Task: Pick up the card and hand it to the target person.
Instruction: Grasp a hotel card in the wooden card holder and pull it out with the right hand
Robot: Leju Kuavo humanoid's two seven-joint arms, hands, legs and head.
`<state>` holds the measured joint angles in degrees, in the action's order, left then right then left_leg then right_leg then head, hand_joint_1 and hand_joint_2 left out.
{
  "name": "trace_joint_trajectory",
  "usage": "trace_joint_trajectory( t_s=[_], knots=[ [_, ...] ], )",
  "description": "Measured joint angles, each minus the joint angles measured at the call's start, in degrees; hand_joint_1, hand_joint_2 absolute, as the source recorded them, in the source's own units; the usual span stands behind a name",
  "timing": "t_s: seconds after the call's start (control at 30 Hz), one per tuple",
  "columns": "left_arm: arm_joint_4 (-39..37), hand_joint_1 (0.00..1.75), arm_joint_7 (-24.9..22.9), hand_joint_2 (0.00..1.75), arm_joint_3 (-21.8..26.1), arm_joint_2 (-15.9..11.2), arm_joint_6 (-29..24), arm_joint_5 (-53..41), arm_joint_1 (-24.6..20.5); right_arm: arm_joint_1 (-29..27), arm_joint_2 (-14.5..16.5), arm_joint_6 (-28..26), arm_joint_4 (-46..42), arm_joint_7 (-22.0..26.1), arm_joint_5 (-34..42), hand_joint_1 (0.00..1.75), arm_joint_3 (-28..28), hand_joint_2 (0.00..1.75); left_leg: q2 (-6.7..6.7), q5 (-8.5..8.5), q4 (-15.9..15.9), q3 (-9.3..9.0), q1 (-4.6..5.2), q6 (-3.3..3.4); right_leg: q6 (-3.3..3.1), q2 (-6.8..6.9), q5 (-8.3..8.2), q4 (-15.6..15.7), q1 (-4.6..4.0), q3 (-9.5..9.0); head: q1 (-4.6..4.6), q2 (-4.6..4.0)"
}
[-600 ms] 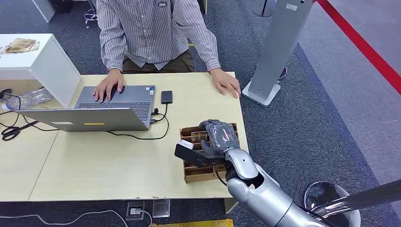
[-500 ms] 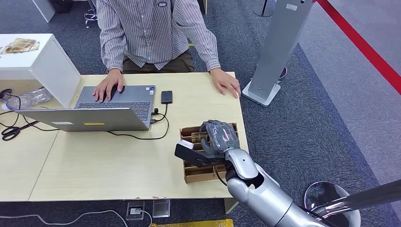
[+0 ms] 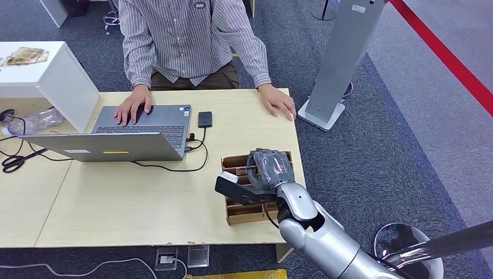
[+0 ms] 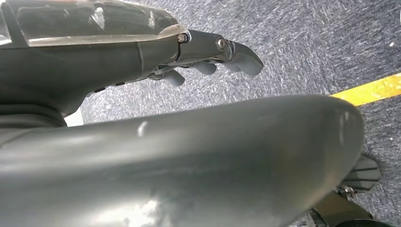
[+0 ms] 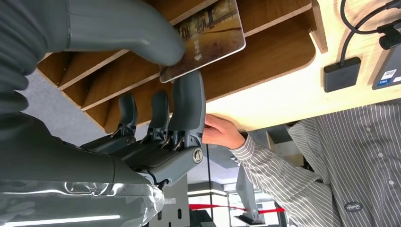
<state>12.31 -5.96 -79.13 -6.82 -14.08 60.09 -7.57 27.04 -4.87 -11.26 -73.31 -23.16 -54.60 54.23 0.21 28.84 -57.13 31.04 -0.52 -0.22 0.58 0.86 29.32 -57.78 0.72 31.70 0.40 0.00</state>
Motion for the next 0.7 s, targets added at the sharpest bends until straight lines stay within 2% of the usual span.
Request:
trace_joint_trajectory(
  t_s=[0.13,0.3,0.43,0.7],
  knots=[
    [0.00,0.00,-0.04,0.00,-0.02,0.00,0.06,-0.01,-0.10,0.00,0.01,-0.19,0.00,0.04,0.01,1.72,0.00,1.75,0.00,0.00,0.00,0.00,0.00,0.00,0.00,0.00,0.00,0.00,0.00,0.00,0.01,0.01],
    [0.00,0.00,0.21,0.00,-0.02,0.00,0.96,0.14,-0.12,-0.02,0.02,-0.26,0.00,0.07,0.10,1.75,0.00,1.75,0.00,0.00,0.00,-0.01,0.00,0.00,0.00,0.00,0.00,0.00,0.00,0.00,0.01,0.01],
    [0.00,0.00,0.50,1.75,-0.02,-0.01,1.29,0.17,-0.12,-0.05,0.02,-0.27,0.01,0.09,0.11,1.75,0.00,1.75,0.00,0.00,0.00,-0.01,0.00,0.00,0.00,0.00,0.00,0.00,0.00,0.00,-0.01,0.01],
    [0.00,0.00,1.07,1.75,-0.02,-0.07,1.16,0.32,-0.08,-0.06,0.01,-0.28,0.07,0.46,0.46,1.75,-0.04,1.75,0.00,0.00,0.00,0.00,0.00,0.00,0.00,0.00,0.00,0.00,0.00,0.00,0.01,0.00]
  ],
)
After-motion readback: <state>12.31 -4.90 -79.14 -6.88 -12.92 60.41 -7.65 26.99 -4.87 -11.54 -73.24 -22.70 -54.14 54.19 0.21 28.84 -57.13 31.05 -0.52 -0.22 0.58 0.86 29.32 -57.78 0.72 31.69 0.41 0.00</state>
